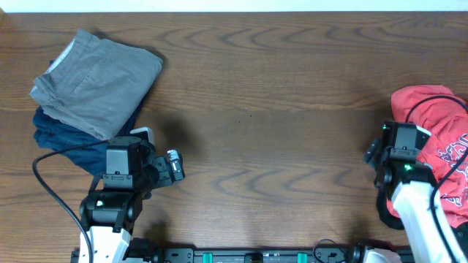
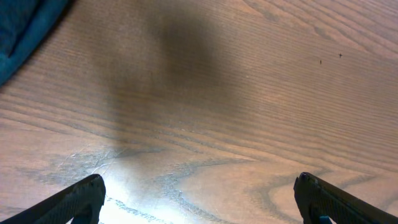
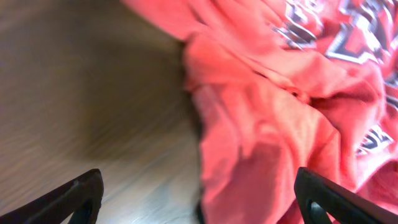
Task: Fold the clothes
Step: 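Reach the right gripper to the red t-shirt and grasp its edge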
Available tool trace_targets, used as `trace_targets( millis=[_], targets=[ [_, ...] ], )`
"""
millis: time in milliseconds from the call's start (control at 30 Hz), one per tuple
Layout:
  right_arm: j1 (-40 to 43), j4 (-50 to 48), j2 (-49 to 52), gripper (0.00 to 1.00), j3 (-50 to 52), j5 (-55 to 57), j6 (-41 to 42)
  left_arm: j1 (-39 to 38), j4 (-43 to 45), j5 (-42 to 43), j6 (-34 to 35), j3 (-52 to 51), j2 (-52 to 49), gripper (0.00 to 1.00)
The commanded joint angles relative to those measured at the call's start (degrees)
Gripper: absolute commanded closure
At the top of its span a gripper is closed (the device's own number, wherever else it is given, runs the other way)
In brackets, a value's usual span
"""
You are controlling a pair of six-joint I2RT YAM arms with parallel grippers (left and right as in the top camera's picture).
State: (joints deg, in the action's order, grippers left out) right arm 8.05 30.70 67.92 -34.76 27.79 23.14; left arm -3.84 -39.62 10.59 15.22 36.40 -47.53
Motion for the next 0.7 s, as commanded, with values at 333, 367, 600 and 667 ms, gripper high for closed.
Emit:
trace_targets(
  millis=[333,367,600,667],
  targets=[
    [6.58,-12.24,17.62,0.25,-0.9,3.19,4.24,0.28,-0.02,0.57,-0.11,1.22,-0.07,0.02],
    [6.67,-13.22,18.56,0.29,-0.9,3.19,4.24,0.28,-0.04,0.57,-0.11,1.22,-0.07,0.02],
    [6.67,-16.22,20.41,0.99,-0.96,0.02,4.2,0.28,0.0,0.57,-0.11,1.2,-0.07,0.02],
    [6.67,-15.89,19.15,0.99,-1.22,-0.33,3.39,0.28,-0.02,0.57,-0.11,1.2,-0.07,0.02]
  ],
)
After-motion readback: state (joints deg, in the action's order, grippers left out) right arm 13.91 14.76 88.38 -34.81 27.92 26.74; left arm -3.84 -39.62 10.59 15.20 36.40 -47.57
